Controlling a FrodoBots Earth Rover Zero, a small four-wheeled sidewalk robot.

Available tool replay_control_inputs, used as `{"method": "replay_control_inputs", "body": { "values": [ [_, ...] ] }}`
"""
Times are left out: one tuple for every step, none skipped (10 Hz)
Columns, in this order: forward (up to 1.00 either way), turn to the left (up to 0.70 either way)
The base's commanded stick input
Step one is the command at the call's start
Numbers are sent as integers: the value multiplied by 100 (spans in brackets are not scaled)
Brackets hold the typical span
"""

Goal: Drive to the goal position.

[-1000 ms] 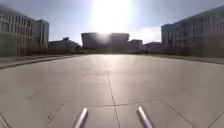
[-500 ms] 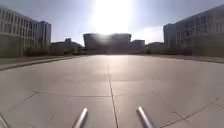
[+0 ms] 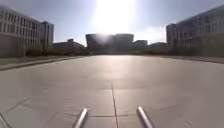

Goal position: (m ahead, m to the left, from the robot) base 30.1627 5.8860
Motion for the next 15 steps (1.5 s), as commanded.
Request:
{"method": "replay_control_inputs", "body": {
  "values": [
    [100,-2],
    [100,-2],
    [100,-2],
    [100,-2],
    [100,-2],
    [100,-2],
    [100,-2],
    [100,-2],
    [100,-2],
    [100,-2],
    [100,-2],
    [100,-2],
    [100,-2],
    [100,-2],
    [100,-2]
  ]
}}
